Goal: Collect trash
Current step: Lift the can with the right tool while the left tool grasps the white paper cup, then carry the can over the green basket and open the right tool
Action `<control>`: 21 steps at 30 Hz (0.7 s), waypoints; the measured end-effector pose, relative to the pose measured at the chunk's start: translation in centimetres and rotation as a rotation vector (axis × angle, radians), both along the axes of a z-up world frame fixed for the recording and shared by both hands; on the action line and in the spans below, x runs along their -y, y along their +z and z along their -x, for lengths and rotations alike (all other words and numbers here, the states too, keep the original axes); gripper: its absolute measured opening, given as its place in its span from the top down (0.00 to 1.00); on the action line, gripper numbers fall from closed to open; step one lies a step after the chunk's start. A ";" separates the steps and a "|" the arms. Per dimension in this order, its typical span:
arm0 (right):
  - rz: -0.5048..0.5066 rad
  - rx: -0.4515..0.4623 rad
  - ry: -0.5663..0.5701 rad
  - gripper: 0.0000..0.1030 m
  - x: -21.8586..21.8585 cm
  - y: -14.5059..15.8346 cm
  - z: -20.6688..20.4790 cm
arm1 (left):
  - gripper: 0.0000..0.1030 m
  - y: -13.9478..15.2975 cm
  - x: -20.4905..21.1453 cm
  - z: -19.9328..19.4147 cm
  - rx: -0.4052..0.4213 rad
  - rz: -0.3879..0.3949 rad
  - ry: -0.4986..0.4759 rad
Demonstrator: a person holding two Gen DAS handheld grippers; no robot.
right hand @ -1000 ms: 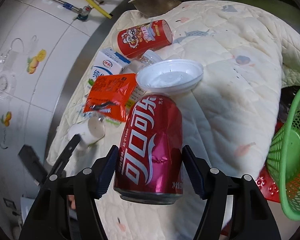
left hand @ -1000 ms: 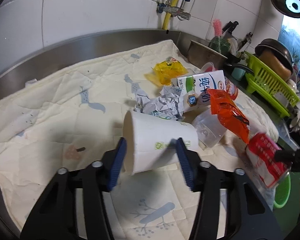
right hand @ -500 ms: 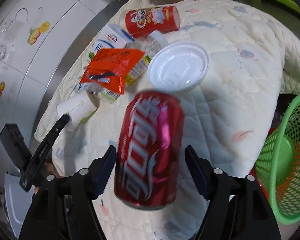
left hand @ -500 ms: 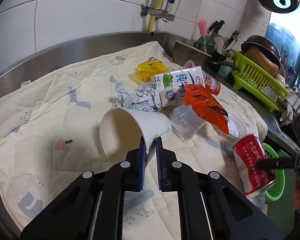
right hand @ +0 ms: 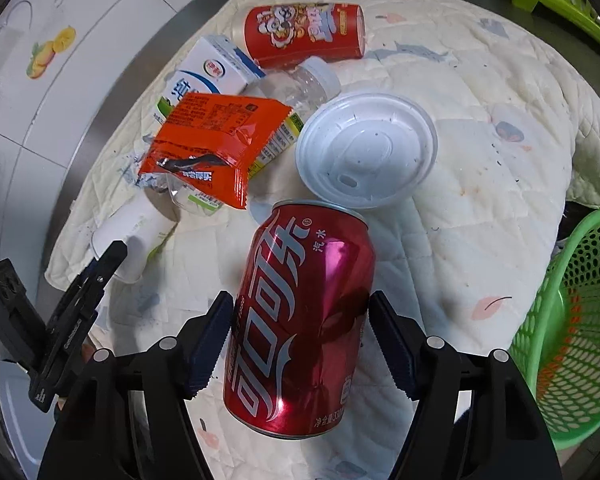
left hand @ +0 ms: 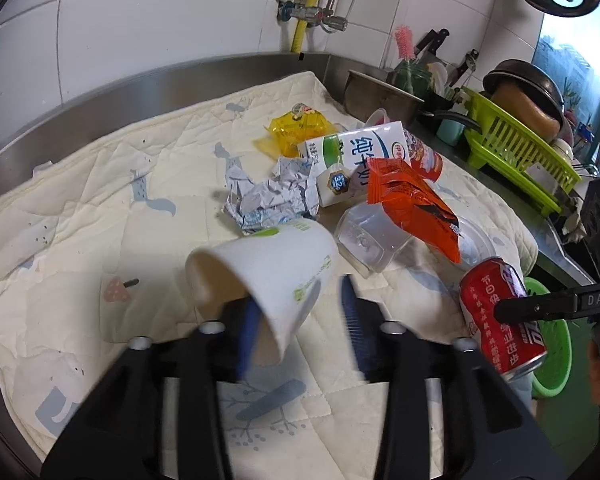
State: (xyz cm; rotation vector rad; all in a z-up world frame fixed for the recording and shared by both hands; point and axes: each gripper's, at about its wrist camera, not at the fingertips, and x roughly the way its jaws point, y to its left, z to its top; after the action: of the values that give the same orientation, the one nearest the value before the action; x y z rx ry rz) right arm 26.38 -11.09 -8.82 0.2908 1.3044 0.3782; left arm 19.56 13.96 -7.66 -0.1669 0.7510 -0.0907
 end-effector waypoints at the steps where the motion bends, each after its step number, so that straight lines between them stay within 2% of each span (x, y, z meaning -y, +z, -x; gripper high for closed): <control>1: -0.009 -0.011 -0.011 0.34 0.1 0.0 -0.2 | 0.58 0.0 0.0 0.0 0.003 0.000 -0.004; 16: 0.000 -0.040 -0.009 0.28 -0.9 -1.0 -0.6 | 0.56 -0.7 -0.1 -0.9 -0.022 0.033 -0.031; 21: -0.069 -0.047 -0.026 0.33 -0.4 -1.8 -0.5 | 0.57 -1.2 -0.1 -1.1 -0.029 0.038 -0.035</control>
State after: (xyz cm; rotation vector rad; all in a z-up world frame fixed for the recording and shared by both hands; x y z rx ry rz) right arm 26.86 -10.72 -10.66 0.3761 1.3342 0.3970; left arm 20.63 14.09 -8.84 -0.1918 0.7813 -0.1360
